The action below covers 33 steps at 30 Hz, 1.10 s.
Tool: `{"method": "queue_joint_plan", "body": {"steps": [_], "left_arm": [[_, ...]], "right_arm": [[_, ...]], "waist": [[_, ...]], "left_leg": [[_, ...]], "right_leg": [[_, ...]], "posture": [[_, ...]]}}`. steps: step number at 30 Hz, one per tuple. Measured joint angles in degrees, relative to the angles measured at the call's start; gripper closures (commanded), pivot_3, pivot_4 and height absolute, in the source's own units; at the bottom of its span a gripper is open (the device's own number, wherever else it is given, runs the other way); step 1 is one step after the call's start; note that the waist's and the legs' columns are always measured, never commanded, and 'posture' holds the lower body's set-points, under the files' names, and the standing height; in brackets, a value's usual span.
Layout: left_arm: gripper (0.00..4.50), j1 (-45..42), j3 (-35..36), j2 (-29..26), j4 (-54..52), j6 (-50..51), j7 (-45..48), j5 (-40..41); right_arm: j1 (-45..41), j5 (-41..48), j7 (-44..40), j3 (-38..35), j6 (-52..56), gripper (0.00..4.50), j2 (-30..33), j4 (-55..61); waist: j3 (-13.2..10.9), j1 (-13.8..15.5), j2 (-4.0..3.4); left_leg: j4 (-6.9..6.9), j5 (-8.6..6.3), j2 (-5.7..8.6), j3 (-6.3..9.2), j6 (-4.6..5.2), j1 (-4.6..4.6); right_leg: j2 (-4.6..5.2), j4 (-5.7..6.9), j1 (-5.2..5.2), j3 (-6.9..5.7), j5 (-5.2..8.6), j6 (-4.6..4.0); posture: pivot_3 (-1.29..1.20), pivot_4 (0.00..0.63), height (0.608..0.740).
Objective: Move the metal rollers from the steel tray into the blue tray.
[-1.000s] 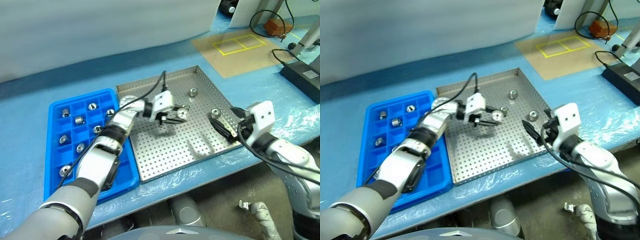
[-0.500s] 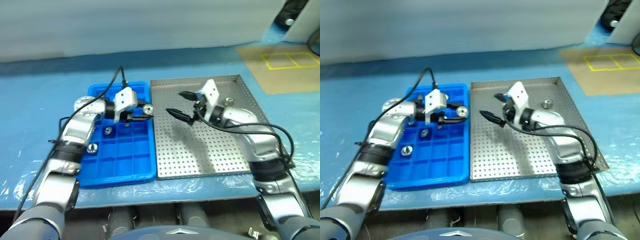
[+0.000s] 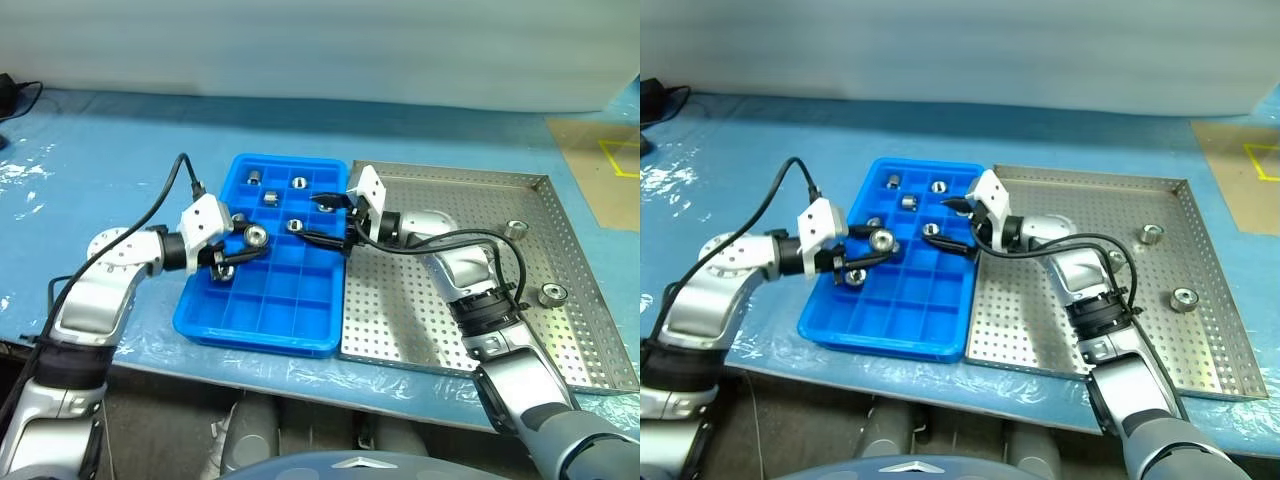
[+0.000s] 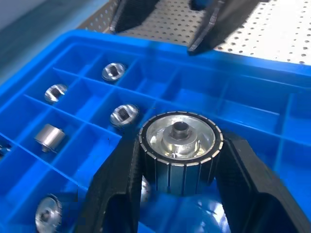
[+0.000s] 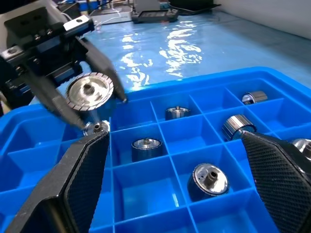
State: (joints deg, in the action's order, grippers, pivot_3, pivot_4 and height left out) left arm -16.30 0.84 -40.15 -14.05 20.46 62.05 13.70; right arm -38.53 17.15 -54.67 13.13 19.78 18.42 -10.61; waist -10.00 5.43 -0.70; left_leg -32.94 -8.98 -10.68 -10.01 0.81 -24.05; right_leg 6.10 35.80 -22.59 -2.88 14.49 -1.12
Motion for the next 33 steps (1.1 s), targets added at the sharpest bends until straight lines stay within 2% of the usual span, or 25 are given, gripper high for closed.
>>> {"method": "queue_joint_plan", "body": {"steps": [13, 23, 25, 28, 33], "left_arm": [[2.77, 12.45, 3.3, -8.24, -8.72, 4.97, 1.97, 6.65], [2.77, 15.92, 1.14, -9.52, -3.38, -3.11, 3.4, 3.09], [2.03, 15.48, 0.91, -9.74, -2.26, -4.4, 4.3, 3.06], [1.17, 14.08, 0.83, -9.75, -0.45, -5.53, 4.73, 2.93], [1.17, 11.61, -1.5, -9.4, 0.66, -6.09, 4.64, 1.93]], "right_arm": [[-0.05, -2.26, -2.68, 0.2, -0.65, 0.0, -1.05, -0.65], [-0.05, -2.77, -3.0, 0.17, -0.96, 0.0, -1.34, -1.45], [-0.04, -2.78, -2.94, 0.17, -0.96, 0.0, -1.34, -1.45], [-0.01, -2.83, -2.65, 0.11, -0.95, 0.0, -1.31, -1.45], [0.21, -2.86, -2.48, -0.05, -0.95, 0.0, -1.19, -1.41]], "waist": [[0.01, 0.27, 0.01], [0.02, 0.25, 0.03], [0.02, 0.22, 0.03], [0.02, 0.17, 0.03], [0.02, 0.19, 0.03]], "left_leg": [[0.42, 0.34, -0.37, 0.03, -0.57, 0.07], [0.72, 0.59, -0.79, 0.03, -0.97, 0.32], [0.76, 0.61, -0.83, 0.02, -1.01, 0.36], [0.78, 0.63, -0.87, 0.01, -1.04, 0.4], [0.78, 0.67, -0.86, 0.0, -1.11, 0.39]], "right_leg": [[-0.53, -0.01, -0.21, 0.04, 0.01, -0.25], [-1.0, 0.0, -0.23, 0.05, -0.01, -0.57], [-1.06, 0.02, -0.23, 0.06, 0.02, -0.63], [-1.09, 0.06, -0.23, 0.06, 0.06, -0.7], [-1.08, 0.07, -0.23, 0.07, 0.06, -0.71]], "posture": [[0.2, 0.15, 0.74], [0.18, 0.15, 0.74], [0.17, 0.15, 0.74], [0.16, 0.15, 0.74], [0.15, 0.15, 0.74]]}}
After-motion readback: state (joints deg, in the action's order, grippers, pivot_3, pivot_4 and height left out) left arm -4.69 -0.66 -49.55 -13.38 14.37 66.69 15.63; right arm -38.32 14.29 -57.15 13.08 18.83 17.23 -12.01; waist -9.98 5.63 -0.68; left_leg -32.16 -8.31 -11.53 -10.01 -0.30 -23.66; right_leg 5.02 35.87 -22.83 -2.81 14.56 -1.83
